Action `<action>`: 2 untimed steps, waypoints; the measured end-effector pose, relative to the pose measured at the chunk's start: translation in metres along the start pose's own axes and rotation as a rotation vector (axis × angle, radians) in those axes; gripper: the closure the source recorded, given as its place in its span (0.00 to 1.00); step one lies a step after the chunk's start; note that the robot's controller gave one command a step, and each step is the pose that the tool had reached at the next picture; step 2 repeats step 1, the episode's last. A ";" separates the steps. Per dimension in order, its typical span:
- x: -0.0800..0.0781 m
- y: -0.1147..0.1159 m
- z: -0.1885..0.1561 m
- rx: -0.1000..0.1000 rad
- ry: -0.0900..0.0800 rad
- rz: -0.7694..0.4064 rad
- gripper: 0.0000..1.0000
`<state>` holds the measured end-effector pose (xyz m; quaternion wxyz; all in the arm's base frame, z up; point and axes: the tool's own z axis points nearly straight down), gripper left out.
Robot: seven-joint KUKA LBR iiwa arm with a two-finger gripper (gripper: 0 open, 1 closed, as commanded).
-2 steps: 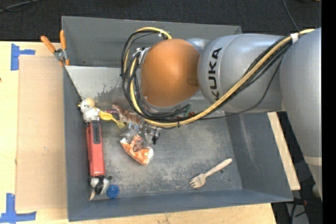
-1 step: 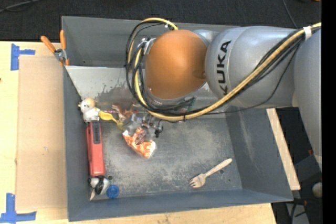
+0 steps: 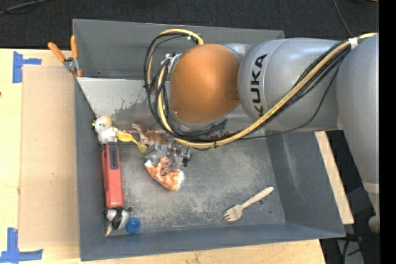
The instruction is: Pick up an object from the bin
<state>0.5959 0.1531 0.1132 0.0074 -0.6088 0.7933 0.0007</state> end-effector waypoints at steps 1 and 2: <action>-0.017 0.004 0.027 -0.002 0.001 -0.183 1.00; -0.017 0.004 0.027 -0.002 0.001 -0.183 1.00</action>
Offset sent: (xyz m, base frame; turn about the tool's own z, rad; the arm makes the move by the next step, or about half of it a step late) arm 0.0102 0.0001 0.1681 -0.1613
